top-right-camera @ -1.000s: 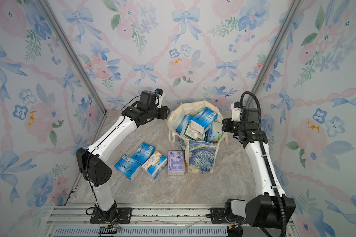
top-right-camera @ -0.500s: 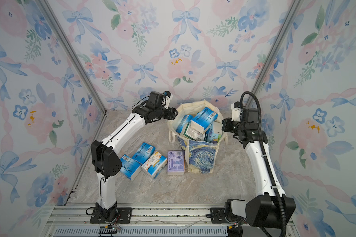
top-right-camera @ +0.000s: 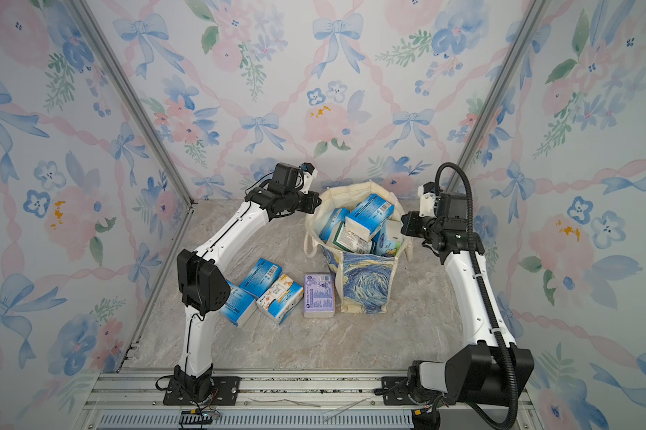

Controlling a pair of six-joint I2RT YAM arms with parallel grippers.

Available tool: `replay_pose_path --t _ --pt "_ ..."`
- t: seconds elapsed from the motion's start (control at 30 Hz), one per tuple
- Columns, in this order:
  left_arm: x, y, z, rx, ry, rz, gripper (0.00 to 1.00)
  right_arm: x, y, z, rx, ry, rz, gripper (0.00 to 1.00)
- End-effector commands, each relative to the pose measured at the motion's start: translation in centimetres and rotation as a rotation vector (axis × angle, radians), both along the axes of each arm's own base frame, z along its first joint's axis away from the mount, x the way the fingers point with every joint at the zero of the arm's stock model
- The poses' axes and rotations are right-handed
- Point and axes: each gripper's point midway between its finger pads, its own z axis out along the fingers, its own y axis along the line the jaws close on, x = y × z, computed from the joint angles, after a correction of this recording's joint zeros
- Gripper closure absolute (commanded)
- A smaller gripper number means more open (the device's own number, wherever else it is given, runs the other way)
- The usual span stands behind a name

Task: Put tissues into the canvas bag
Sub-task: Adjust the canvas bag at the center of the board.

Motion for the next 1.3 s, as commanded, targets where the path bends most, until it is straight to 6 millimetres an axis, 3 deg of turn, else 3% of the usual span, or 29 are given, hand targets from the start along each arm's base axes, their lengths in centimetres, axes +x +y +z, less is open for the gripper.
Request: replay_pose_path --t 0.0,0.27,0.4,0.6,0.73,0.83,1.0,1.07,1.27 --pt "-1.1 -0.2 2.3 0.012 -0.052 0.028 0.98 1.9 0.9 1.1 0.059 -0.032 0.045 1.00" --pt "-5.8 -1.6 4.4 0.030 -0.084 0.008 0.98 6.3 3.9 3.5 0.080 -0.085 0.163 1.00" --pt "-8.0 -1.7 4.6 0.025 -0.079 0.003 0.97 9.7 5.2 4.5 0.115 -0.131 0.219 1.00" --pt "-9.7 -1.9 3.6 0.012 -0.043 -0.008 0.97 14.9 6.3 4.2 0.178 -0.118 0.269 1.00" --pt "-9.7 -1.6 2.7 0.014 -0.028 0.009 0.97 16.4 6.3 4.4 0.194 -0.089 0.267 0.99" --pt "-8.9 -0.7 2.8 0.012 -0.028 0.040 0.97 15.7 5.9 5.8 0.177 -0.108 0.261 0.79" --pt "-7.7 0.3 4.5 -0.007 -0.067 0.078 0.97 12.9 2.9 8.1 0.102 -0.171 0.135 0.60" --pt "-7.5 0.3 5.3 -0.008 -0.089 0.081 0.97 11.2 1.4 7.5 0.051 -0.148 0.040 0.59" --pt "-6.6 0.5 6.0 -0.002 -0.117 0.091 0.97 4.2 -1.0 2.6 -0.108 0.008 -0.153 0.54"
